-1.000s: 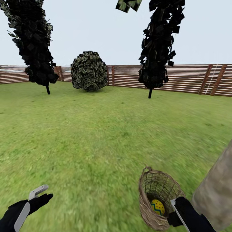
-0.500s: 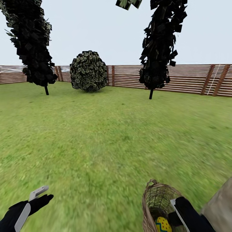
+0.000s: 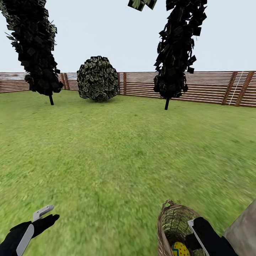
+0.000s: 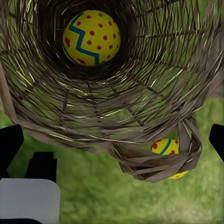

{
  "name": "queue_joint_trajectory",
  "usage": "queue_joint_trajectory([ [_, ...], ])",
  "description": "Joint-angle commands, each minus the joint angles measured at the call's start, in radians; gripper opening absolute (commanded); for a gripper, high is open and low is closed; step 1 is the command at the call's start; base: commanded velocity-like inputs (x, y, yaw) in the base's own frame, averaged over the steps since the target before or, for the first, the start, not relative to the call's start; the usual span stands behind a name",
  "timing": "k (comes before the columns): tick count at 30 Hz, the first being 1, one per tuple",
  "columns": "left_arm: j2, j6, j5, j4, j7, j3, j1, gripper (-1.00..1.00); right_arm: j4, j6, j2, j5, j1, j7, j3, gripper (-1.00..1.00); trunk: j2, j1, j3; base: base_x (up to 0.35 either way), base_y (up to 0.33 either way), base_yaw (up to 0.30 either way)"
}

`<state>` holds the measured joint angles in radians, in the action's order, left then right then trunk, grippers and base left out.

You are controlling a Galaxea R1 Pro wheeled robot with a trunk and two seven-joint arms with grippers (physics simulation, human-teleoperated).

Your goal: Take the three Easter eggs out of the wicker basket on the lawn in the garden, then place them on the lawn next to a single tree (choose any tree) so that all three eggs are next to the same tree and none are left in the basket.

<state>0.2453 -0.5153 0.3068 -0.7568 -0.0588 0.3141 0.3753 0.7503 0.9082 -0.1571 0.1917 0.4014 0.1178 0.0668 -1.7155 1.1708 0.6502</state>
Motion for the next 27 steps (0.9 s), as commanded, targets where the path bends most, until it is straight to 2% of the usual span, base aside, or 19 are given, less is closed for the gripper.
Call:
queue_joint_trajectory([
  [1,-0.001,-0.006,0.001,-0.001,-0.004,0.003,0.001,1.0,0.001,0.004,0.0,0.011,0.001,0.01,0.003,1.0,-0.001,0.0,0.001,0.0,0.0,0.0],
  [8,-0.001,-0.006,0.001,-0.001,-0.005,0.003,0.001,1.0,0.001,0.004,0.003,0.012,0.001,0.01,0.006,1.0,-0.001,0.0,0.001,0.119,0.0,0.0],
  [16,-0.001,-0.006,0.001,0.0,-0.005,0.002,0.001,1.0,0.001,0.004,0.002,0.012,0.001,0.009,0.007,1.0,-0.001,0.0,0.001,0.307,0.0,0.0],
  [23,0.005,-0.008,-0.001,0.0,-0.003,0.004,0.001,1.0,0.001,0.005,-0.046,0.01,0.001,0.012,-0.003,1.0,-0.001,0.0,0.001,0.288,0.0,0.0],
  [27,0.005,-0.008,-0.002,0.001,-0.003,0.003,0.001,1.0,0.0,0.005,-0.098,0.002,0.001,0.02,-0.006,1.0,-0.001,0.0,0.001,0.173,0.0,0.0],
])
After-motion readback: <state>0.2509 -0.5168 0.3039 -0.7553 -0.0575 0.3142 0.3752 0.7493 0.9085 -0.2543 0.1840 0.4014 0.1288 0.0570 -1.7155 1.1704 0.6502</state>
